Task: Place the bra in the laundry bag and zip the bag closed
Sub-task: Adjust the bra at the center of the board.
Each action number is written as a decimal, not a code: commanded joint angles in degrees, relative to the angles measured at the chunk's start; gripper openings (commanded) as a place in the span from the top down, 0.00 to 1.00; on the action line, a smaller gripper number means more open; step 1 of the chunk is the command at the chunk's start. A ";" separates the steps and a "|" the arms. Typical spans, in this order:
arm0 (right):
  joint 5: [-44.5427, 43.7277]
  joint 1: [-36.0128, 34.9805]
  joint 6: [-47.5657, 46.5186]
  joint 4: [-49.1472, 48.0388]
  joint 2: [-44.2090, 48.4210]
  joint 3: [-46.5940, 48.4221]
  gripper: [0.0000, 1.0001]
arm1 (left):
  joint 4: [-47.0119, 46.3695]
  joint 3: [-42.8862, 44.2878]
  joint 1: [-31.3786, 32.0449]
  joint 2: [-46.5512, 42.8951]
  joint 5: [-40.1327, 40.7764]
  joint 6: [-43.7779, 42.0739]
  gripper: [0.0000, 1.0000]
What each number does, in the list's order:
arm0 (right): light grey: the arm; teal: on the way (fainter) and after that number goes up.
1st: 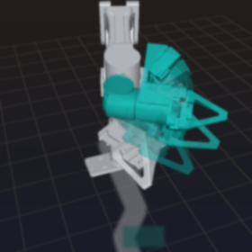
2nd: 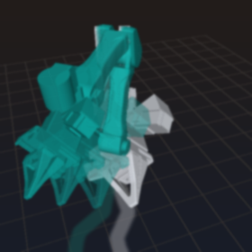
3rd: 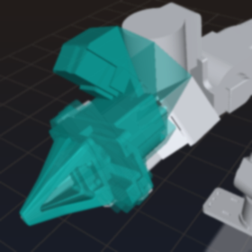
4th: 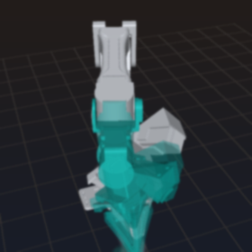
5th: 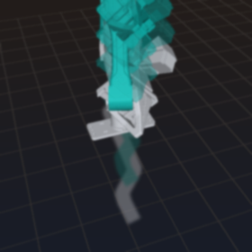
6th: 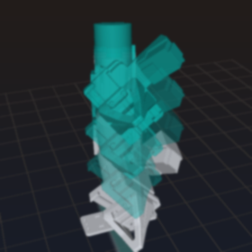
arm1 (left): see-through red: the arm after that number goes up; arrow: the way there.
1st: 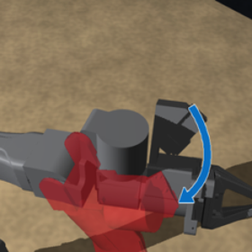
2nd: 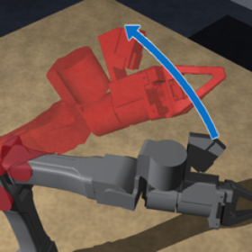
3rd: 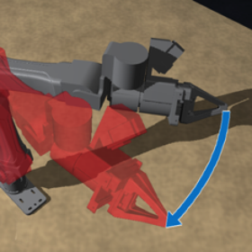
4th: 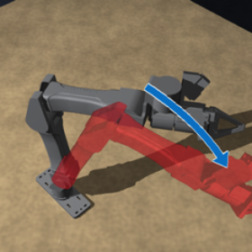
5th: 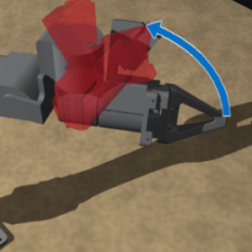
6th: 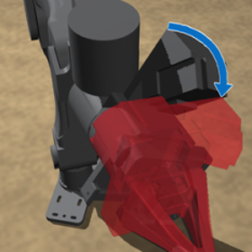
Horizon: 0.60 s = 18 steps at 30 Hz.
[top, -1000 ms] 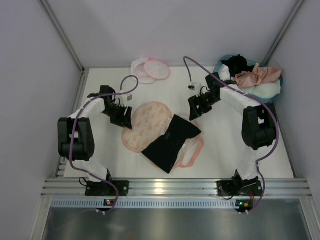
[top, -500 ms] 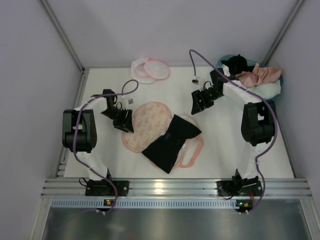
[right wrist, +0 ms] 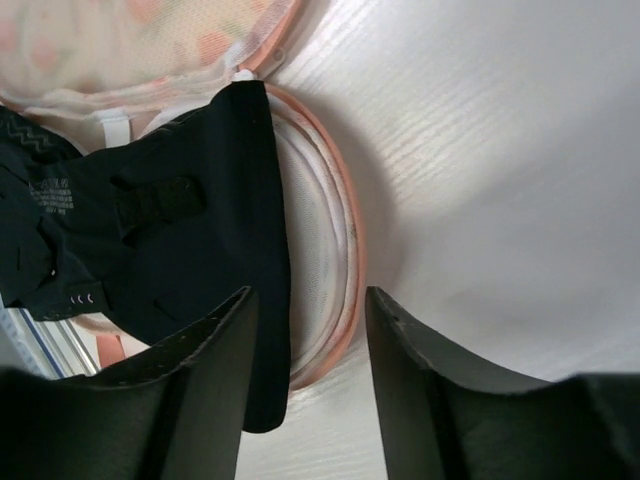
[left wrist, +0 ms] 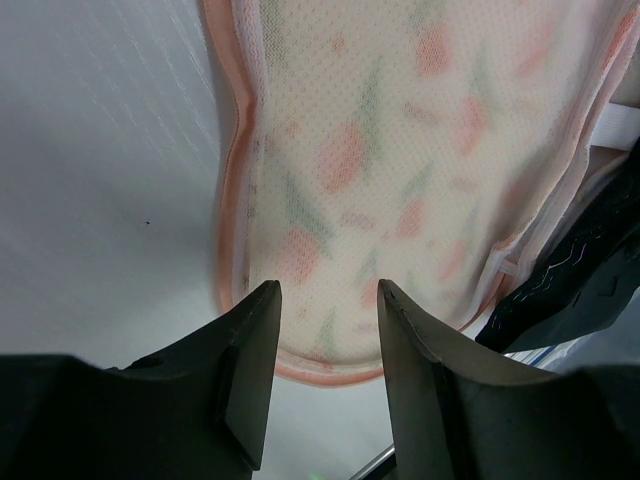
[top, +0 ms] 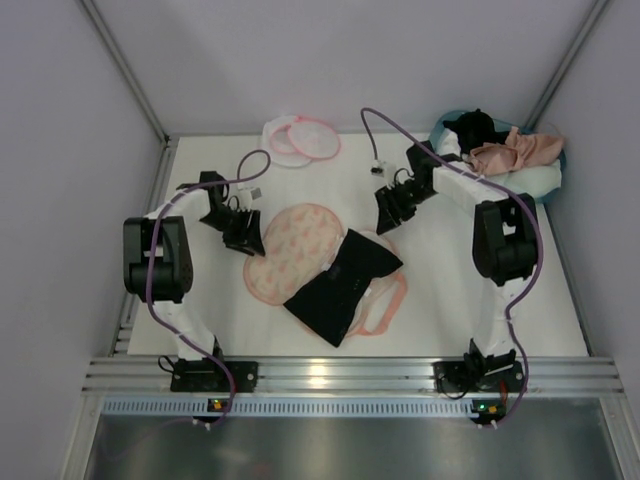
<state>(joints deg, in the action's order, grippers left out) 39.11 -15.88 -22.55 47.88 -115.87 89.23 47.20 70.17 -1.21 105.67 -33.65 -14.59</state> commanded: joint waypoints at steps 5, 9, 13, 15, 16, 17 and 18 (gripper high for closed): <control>1.58 -2.31 -3.73 2.57 2.76 0.59 0.65 | -0.27 1.81 -0.11 0.68 -1.86 0.88 0.52; 1.23 -3.45 -3.91 2.83 1.88 0.95 0.69 | -0.27 1.46 -0.19 0.68 -1.42 0.70 0.52; 0.09 -4.60 -4.43 3.27 0.39 1.12 0.69 | -0.18 0.93 -0.19 1.03 -1.86 0.44 0.52; -0.70 -5.39 -4.44 3.28 -0.58 1.21 0.68 | -0.27 0.76 -0.11 1.29 -1.42 0.44 0.52; -0.97 -5.56 -4.52 3.19 -0.75 1.21 0.68 | -0.27 0.76 -0.19 1.64 -1.07 0.44 0.52; -1.23 -6.09 -4.44 3.10 -1.02 1.12 0.67 | -0.18 0.76 -0.19 1.82 -0.72 0.35 0.52; -1.93 -6.35 -4.35 2.75 -1.19 1.03 0.66 | -0.27 0.84 -0.11 2.00 -0.46 0.26 0.52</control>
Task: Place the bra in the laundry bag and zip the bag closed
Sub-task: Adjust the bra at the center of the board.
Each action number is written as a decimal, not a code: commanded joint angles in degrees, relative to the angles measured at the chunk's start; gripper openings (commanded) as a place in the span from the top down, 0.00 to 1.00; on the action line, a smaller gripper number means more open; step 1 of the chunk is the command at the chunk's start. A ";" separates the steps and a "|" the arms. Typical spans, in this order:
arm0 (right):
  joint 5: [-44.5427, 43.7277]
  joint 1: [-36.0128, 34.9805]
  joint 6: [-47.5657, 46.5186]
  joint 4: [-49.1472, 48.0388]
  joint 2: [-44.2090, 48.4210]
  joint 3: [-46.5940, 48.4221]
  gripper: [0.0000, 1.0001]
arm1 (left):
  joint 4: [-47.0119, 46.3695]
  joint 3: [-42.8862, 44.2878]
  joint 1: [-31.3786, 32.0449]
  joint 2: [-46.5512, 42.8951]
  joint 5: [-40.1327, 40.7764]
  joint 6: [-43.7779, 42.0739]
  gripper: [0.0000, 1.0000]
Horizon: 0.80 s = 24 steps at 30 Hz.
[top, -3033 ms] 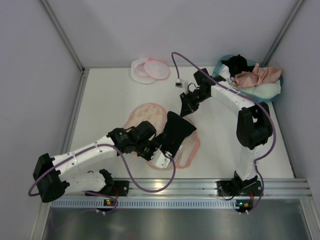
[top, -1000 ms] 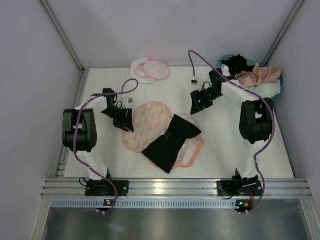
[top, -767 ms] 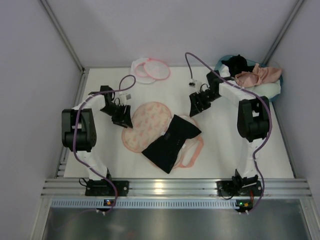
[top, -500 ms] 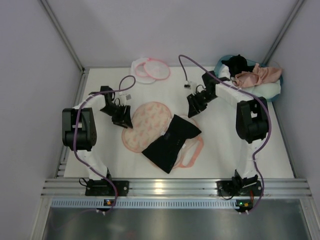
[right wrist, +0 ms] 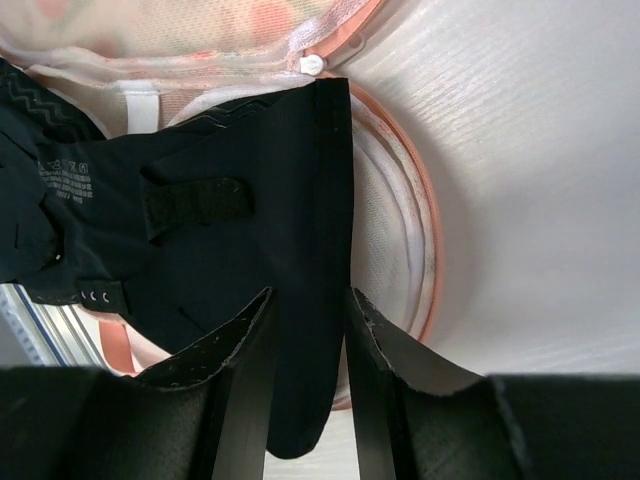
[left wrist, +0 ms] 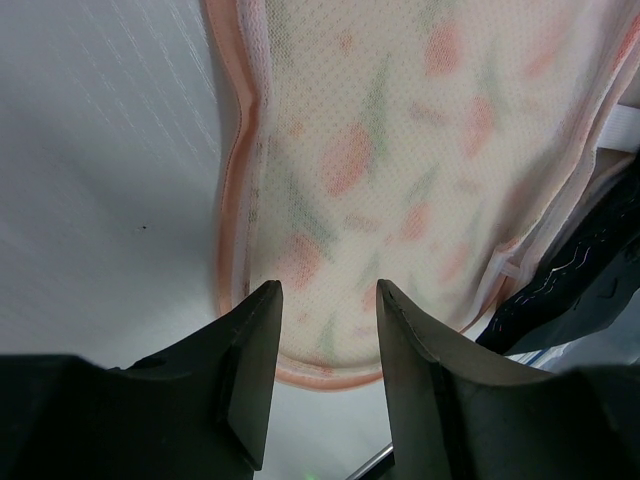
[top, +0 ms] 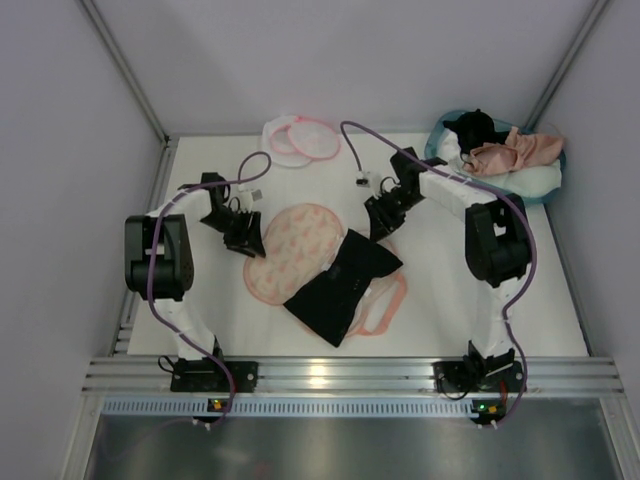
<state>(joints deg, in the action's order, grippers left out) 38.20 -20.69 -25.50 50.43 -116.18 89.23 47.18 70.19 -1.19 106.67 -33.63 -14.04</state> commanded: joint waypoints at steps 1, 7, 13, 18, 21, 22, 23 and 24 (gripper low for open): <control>-1.28 -1.72 -1.31 -0.33 -0.89 1.03 0.66 | -0.24 0.82 -0.21 1.17 -0.30 -0.28 0.52; -3.56 -2.95 0.71 -2.27 -0.71 0.77 0.69 | -0.24 1.00 -0.21 2.22 0.58 -0.63 0.52; -7.17 -3.31 2.90 -4.47 -0.45 0.68 0.69 | -0.16 1.00 -0.13 3.01 1.28 -0.72 0.52; -8.05 -3.48 3.44 -4.91 -0.27 0.86 0.62 | -0.51 0.91 -0.13 3.54 1.54 -0.90 0.52; -7.08 -3.48 2.82 -3.68 -1.06 1.30 0.70 | -0.86 0.82 -0.13 3.89 1.90 -0.64 0.52; -6.73 -3.57 2.39 -3.42 -1.15 1.47 0.71 | -0.95 0.74 -0.13 3.89 2.33 -0.37 0.52; -6.21 -3.57 2.29 -3.24 -1.33 1.39 0.73 | -1.21 0.73 -0.13 4.07 2.77 -0.20 0.53; -5.77 -3.48 2.21 -2.72 -1.42 1.38 0.74 | -1.56 0.73 -0.13 4.16 3.39 0.07 0.53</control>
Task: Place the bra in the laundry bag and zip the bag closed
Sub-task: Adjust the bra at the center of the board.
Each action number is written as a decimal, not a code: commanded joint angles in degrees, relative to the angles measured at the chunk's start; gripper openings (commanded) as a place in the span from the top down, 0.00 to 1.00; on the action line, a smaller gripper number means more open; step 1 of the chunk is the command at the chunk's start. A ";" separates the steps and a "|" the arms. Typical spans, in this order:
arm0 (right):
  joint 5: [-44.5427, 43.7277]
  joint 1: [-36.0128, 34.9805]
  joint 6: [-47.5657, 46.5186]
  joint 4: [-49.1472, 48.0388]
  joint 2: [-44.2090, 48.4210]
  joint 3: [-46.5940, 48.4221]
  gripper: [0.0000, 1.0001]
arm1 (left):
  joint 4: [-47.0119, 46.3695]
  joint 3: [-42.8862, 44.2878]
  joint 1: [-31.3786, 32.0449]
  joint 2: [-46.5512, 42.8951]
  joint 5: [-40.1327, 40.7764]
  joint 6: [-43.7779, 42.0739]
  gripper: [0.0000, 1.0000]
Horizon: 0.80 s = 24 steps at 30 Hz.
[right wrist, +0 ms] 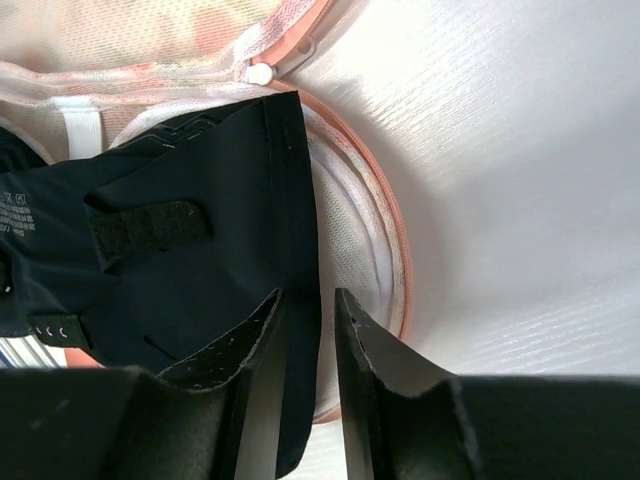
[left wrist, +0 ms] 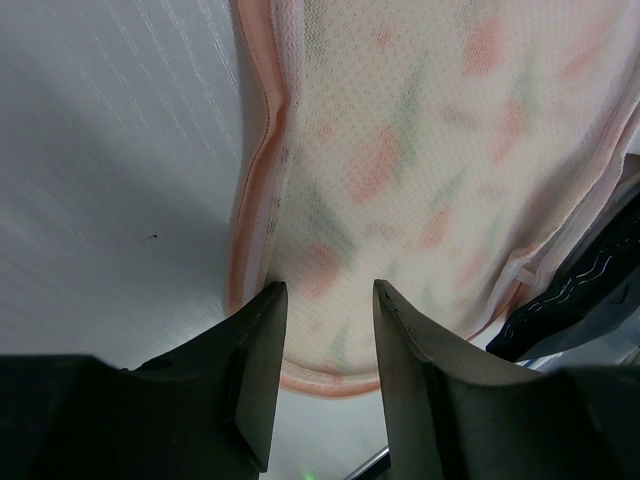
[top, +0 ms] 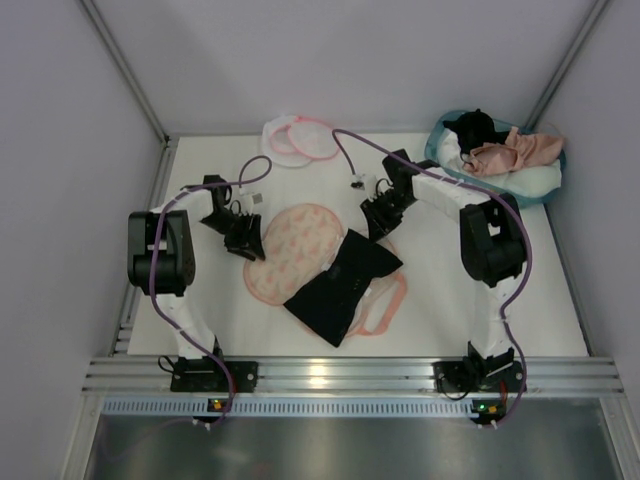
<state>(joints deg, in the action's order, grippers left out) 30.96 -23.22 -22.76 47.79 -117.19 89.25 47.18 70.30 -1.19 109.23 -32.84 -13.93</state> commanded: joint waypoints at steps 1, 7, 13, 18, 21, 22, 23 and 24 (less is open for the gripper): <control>1.91 -0.86 -0.88 0.54 -0.50 1.71 0.74 | -1.65 0.62 -0.13 1.69 4.17 0.74 0.54; 3.32 -0.86 -1.93 3.45 -1.29 3.73 0.91 | -2.09 0.80 -0.13 2.48 4.72 1.54 0.55; 2.26 -0.68 -1.50 2.75 -0.59 3.74 1.00 | -2.35 0.63 -0.13 2.65 5.94 1.54 0.55; 0.42 0.19 -0.71 0.73 1.43 3.65 1.00 | -3.06 0.01 -0.13 2.30 7.88 1.72 0.56; 0.15 0.55 -0.61 0.90 1.96 3.82 1.00 | -3.23 -0.08 -0.13 2.48 8.76 2.07 0.56; 0.07 0.72 -0.70 0.90 2.05 3.74 1.00 | -3.23 0.01 -0.21 2.57 9.11 2.07 0.55; -0.20 0.72 -0.79 0.90 2.22 3.74 1.00 | -3.32 -0.16 -0.13 2.57 9.28 2.16 0.56; -0.20 0.81 -0.88 0.81 2.14 3.74 1.00 | -3.67 -0.25 -0.13 2.57 9.55 2.33 0.56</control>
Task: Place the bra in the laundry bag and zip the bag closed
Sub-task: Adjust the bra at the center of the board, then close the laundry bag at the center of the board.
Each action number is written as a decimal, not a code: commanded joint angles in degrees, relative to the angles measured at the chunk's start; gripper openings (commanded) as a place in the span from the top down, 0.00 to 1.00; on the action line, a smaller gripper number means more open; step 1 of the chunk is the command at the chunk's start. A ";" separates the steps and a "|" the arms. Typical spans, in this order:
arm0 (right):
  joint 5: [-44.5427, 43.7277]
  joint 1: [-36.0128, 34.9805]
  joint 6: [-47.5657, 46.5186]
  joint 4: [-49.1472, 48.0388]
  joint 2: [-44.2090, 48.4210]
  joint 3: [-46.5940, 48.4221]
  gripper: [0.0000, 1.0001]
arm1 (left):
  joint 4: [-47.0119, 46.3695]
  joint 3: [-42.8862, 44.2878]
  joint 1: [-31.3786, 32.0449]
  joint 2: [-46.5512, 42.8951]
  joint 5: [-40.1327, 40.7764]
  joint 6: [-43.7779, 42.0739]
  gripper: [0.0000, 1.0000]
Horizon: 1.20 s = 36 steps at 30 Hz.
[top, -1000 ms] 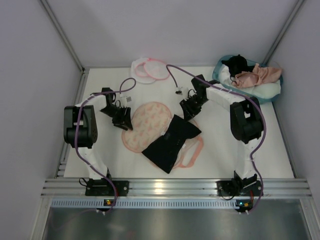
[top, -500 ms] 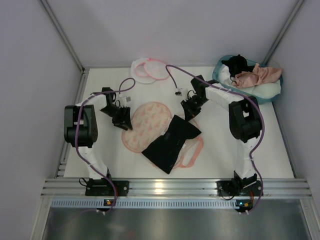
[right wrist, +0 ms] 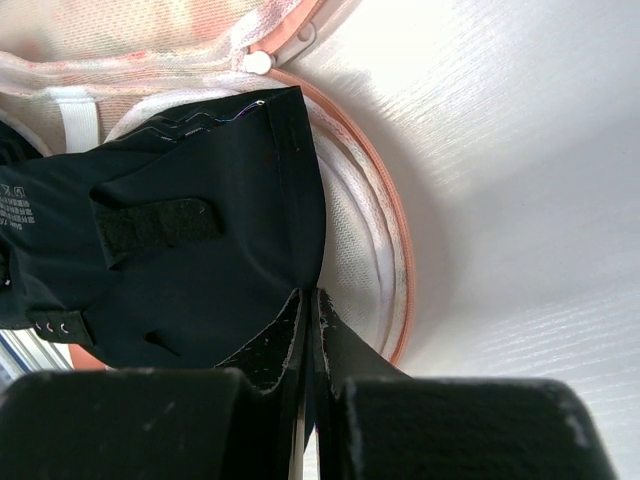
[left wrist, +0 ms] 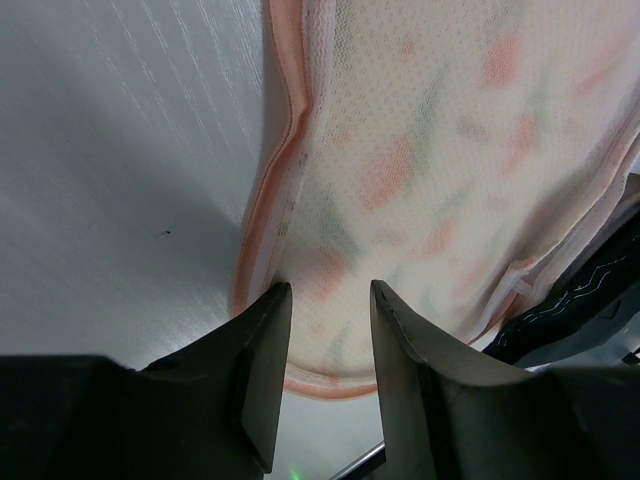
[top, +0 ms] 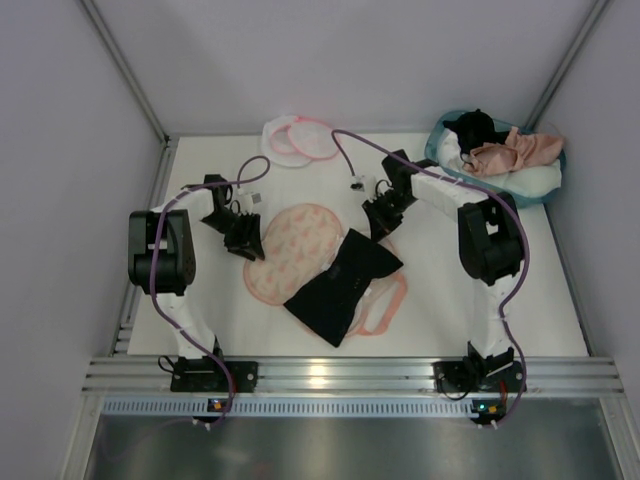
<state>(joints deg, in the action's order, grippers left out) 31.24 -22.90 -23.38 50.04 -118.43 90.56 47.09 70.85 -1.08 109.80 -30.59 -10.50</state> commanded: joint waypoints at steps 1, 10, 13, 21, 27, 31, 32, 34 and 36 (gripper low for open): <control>-0.48 0.74 -0.27 -1.44 3.56 2.42 1.00 | -3.50 -0.89 -0.32 2.00 7.56 -1.10 0.56; -0.39 1.89 -0.27 -1.70 3.65 2.95 1.00 | -3.67 -0.80 -0.24 2.61 8.35 -1.01 0.56; -0.40 2.06 -0.44 -1.70 3.47 2.95 1.00 | -3.67 -0.80 -0.24 2.61 8.26 -1.10 0.57; -0.75 1.89 -0.44 -0.74 2.68 2.95 0.83 | -2.44 4.10 -0.24 -3.27 -1.32 -5.31 0.51; -0.66 1.98 1.05 0.14 3.73 6.02 0.51 | 0.54 11.23 -0.24 -2.66 0.44 -8.57 0.52; -0.40 1.98 2.37 0.41 5.22 7.34 0.38 | 0.72 12.64 -0.24 -0.03 0.44 -9.01 0.53; -0.48 2.06 2.63 0.41 5.40 7.52 0.33 | 0.72 12.73 -0.15 0.59 0.62 -8.75 0.53; -0.57 2.15 2.72 0.41 6.10 7.61 0.27 | 0.72 13.09 0.29 2.43 1.14 -9.10 0.54; -0.48 2.59 3.16 1.02 6.37 8.05 0.09 | 0.72 13.09 0.64 3.49 1.85 -9.71 0.54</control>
<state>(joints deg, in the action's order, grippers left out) 30.41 -21.23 -20.82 50.59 -116.42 95.59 47.16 82.65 -0.93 111.00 -29.63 -18.22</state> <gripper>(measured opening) 0.851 0.459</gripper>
